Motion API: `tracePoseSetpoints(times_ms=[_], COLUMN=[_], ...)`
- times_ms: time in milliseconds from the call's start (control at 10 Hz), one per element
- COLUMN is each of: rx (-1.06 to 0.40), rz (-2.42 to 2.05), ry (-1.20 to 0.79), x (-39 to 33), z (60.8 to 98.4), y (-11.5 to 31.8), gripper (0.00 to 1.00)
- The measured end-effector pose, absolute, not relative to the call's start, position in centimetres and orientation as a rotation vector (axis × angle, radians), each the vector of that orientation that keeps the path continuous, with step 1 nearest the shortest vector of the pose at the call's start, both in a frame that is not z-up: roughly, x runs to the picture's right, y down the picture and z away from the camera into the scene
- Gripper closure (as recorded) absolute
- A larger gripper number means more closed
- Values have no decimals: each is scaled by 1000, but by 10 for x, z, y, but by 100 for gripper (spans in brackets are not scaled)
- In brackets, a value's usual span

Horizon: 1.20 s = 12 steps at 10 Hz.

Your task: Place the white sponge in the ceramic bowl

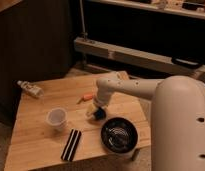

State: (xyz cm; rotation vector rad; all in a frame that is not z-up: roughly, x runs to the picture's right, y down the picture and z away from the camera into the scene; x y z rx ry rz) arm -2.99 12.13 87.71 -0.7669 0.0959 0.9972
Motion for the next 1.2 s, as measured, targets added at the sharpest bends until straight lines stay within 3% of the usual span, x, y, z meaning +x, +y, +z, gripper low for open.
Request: tracePoseSetpoints(times_ms=[200,700,900,1100,1200], rx=[-774,-782,-779,-763,-753], rz=[991,994,1000,1015,1021], ry=[111,149,161,163,152], x=[-29,-27,-23,-13,-12], z=[877,876,876,871,865], y=[122,129,128,117,106], gripper=[55,58,47,25,20])
